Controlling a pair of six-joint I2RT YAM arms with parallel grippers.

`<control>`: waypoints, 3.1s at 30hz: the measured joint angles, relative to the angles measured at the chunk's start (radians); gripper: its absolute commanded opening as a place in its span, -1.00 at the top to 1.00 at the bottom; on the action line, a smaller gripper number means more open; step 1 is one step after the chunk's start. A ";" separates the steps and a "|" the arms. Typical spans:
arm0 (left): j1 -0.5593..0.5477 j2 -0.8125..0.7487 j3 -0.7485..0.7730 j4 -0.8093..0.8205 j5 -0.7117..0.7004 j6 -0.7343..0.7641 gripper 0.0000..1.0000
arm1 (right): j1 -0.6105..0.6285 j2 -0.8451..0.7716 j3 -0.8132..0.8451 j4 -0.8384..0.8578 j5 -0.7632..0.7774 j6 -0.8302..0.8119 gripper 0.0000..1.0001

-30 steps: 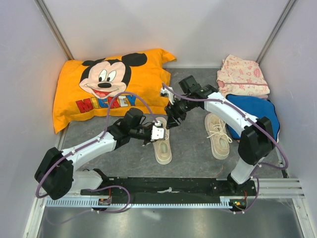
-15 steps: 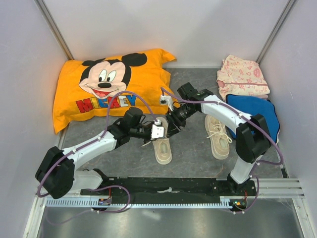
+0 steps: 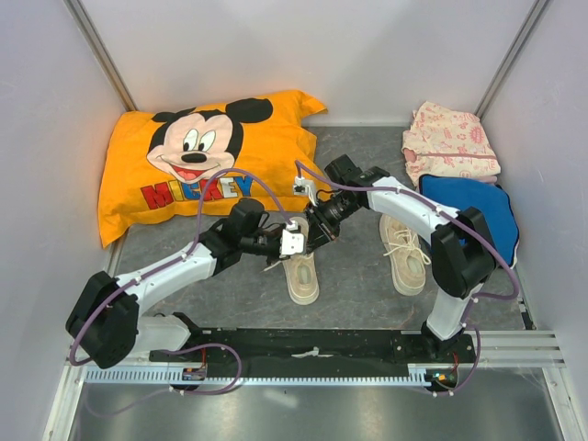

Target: Tie the shoes

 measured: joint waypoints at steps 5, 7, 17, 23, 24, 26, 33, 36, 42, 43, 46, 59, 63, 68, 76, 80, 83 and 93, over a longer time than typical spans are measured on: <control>0.003 0.002 0.000 -0.002 -0.014 0.000 0.43 | 0.002 0.002 0.000 0.000 -0.011 0.000 1.00; 0.006 0.002 0.000 -0.011 -0.019 -0.006 0.17 | 0.000 0.002 0.000 0.006 -0.006 -0.003 1.00; 0.275 -0.030 0.002 -0.187 -0.013 0.178 0.10 | 0.000 0.002 -0.003 0.009 -0.002 -0.009 1.00; 0.283 0.103 0.020 -0.285 -0.006 0.312 0.08 | -0.002 0.001 -0.004 0.009 0.002 -0.008 1.00; 0.282 0.130 0.031 -0.295 -0.005 0.323 0.08 | -0.003 0.001 -0.004 0.009 0.003 -0.008 1.00; 0.279 0.176 0.052 -0.304 -0.006 0.344 0.08 | -0.004 0.001 -0.004 0.009 0.005 -0.008 1.00; 0.260 0.254 0.085 -0.320 -0.010 0.413 0.08 | -0.006 0.001 -0.004 0.010 0.022 -0.007 1.00; 0.253 0.277 0.099 -0.344 -0.010 0.448 0.10 | -0.008 0.001 -0.004 0.010 0.027 -0.006 1.00; 0.237 0.314 0.122 -0.397 -0.010 0.508 0.20 | -0.012 0.002 -0.003 0.011 0.033 -0.004 1.00; 0.236 0.325 0.128 -0.405 -0.010 0.515 0.21 | -0.012 0.002 -0.003 0.011 0.033 -0.003 1.00; 0.236 0.349 0.140 -0.421 -0.010 0.526 0.38 | -0.012 0.002 -0.003 0.011 0.033 -0.003 1.00; 0.225 0.377 0.157 -0.435 -0.010 0.541 0.97 | -0.013 0.004 -0.003 0.011 0.040 0.004 1.00; 0.238 0.349 0.158 -0.445 -0.005 0.521 0.97 | -0.014 0.004 -0.003 0.023 0.062 0.017 1.00; 0.259 0.181 0.156 -0.489 0.017 0.512 0.97 | -0.023 0.003 -0.003 0.070 0.102 0.046 1.00; 0.259 0.031 0.120 -0.564 0.024 0.504 0.97 | -0.032 0.003 -0.003 0.117 0.129 0.067 1.00; 0.246 0.005 0.120 -0.644 0.040 0.500 0.97 | -0.034 0.004 -0.003 0.128 0.131 0.077 1.00; 0.214 -0.021 0.120 -0.720 0.044 0.503 0.97 | -0.034 0.003 -0.003 0.143 0.131 0.086 1.00; -0.012 -0.041 0.159 -0.733 0.050 0.372 0.97 | -0.034 0.003 -0.003 0.175 0.129 0.113 1.00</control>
